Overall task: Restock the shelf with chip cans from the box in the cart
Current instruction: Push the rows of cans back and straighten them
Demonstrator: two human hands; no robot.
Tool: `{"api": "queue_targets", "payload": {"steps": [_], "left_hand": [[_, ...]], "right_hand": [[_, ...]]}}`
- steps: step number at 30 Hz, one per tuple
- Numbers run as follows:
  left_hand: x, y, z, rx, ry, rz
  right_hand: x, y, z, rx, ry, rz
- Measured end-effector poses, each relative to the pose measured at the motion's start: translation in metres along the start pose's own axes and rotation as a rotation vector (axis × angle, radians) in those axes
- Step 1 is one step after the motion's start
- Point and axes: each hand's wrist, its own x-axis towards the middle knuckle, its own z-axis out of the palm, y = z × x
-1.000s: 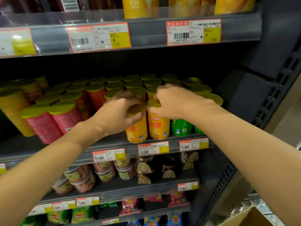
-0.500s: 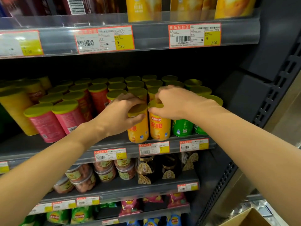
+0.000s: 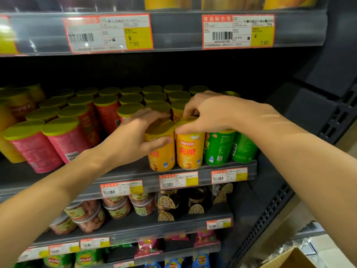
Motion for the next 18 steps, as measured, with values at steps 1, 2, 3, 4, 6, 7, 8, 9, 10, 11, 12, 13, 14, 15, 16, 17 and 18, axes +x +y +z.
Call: {"api": "queue_targets", "payload": {"steps": [1, 2, 3, 4, 6, 7, 8, 9, 10, 11, 12, 13, 14, 15, 16, 17, 18], "left_hand": [[0.0, 0.0, -0.003, 0.016, 0.013, 0.006], [0.002, 0.001, -0.006, 0.035, 0.04, 0.012], [0.007, 0.001, -0.01, 0.049, 0.076, 0.002], [0.013, 0.002, -0.015, 0.053, 0.119, -0.023], [0.03, -0.003, -0.023, 0.06, 0.161, -0.101], [0.04, -0.008, -0.026, 0.077, 0.14, -0.137], [0.05, -0.013, -0.028, 0.103, 0.098, -0.164], [0.059, -0.018, -0.03, 0.135, 0.042, -0.189], [0.068, -0.023, -0.031, 0.166, -0.02, -0.209], [0.074, -0.027, -0.031, 0.185, -0.086, -0.225], [0.079, -0.031, -0.031, 0.185, -0.144, -0.234], [0.081, -0.033, -0.031, 0.171, -0.189, -0.238], [0.083, -0.036, -0.031, 0.153, -0.213, -0.234], [0.084, -0.039, -0.03, 0.144, -0.223, -0.228], [0.084, -0.042, -0.028, 0.137, -0.224, -0.22], [0.084, -0.045, -0.027, 0.132, -0.222, -0.217], [0.084, -0.047, -0.025, 0.123, -0.219, -0.213]], "right_hand": [[0.002, -0.001, -0.002, -0.002, -0.004, -0.007], [0.005, 0.0, -0.004, 0.008, 0.0, -0.008], [0.008, 0.001, -0.006, 0.027, 0.016, -0.002], [0.012, 0.004, -0.008, 0.039, 0.038, 0.004], [0.022, 0.011, -0.01, 0.021, 0.068, 0.006], [0.027, 0.016, -0.011, 0.007, 0.071, 0.008], [0.033, 0.019, -0.01, 0.0, 0.065, 0.008], [0.04, 0.023, -0.01, 0.003, 0.058, 0.007], [0.047, 0.026, -0.009, 0.01, 0.047, 0.002], [0.054, 0.028, -0.008, 0.014, 0.039, -0.004], [0.06, 0.03, -0.006, 0.013, 0.029, -0.009], [0.065, 0.031, -0.004, 0.015, 0.022, -0.014], [0.069, 0.033, -0.001, 0.022, 0.015, -0.015], [0.073, 0.034, 0.001, 0.04, 0.012, -0.017], [0.077, 0.035, 0.004, 0.062, 0.007, -0.014], [0.08, 0.035, 0.006, 0.08, 0.006, -0.011], [0.083, 0.036, 0.008, 0.091, 0.002, -0.011]]}}
